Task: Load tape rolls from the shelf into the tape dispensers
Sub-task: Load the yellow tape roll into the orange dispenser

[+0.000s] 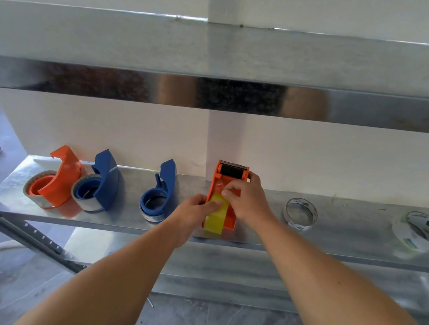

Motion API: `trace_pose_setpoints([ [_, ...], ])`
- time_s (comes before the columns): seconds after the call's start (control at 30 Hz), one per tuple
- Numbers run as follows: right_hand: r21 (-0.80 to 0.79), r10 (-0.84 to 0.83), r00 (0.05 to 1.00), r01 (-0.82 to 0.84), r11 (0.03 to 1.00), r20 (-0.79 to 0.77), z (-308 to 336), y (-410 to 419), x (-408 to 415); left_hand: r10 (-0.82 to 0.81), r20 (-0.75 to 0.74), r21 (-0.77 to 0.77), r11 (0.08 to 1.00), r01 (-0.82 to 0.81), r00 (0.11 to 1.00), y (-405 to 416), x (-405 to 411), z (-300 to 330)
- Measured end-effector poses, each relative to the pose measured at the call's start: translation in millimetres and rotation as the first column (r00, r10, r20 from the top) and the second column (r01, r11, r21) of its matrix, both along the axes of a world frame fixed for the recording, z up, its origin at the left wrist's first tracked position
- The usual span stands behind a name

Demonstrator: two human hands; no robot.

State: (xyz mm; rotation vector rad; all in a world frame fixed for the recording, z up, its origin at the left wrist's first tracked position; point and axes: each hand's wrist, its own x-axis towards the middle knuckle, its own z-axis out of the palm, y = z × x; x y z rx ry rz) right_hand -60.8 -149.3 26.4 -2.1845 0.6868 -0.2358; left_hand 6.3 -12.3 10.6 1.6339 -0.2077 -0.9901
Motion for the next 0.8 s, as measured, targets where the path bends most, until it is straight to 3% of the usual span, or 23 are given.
trace_pose_setpoints([
  [0.13, 0.000, -0.007, 1.000, 0.007, 1.000, 0.030, 1.9, 1.5, 1.2, 0.012, 0.055, 0.005, 1.000, -0.013, 0.998, -0.3, 2.5, 1.5],
  [0.57, 0.019, -0.109, 0.993, 0.110, 0.994, -0.040, 12.2, 4.5, 7.5, -0.080, 0.005, -0.038, 0.996, 0.081, 0.997, 2.7, 0.4, 7.3],
  [0.8, 0.020, -0.070, 0.996, 0.071, 0.997, -0.049, 13.7, 7.0, 7.3, -0.059, -0.032, -0.034, 0.998, 0.058, 0.998, 4.0, 3.4, 6.7],
])
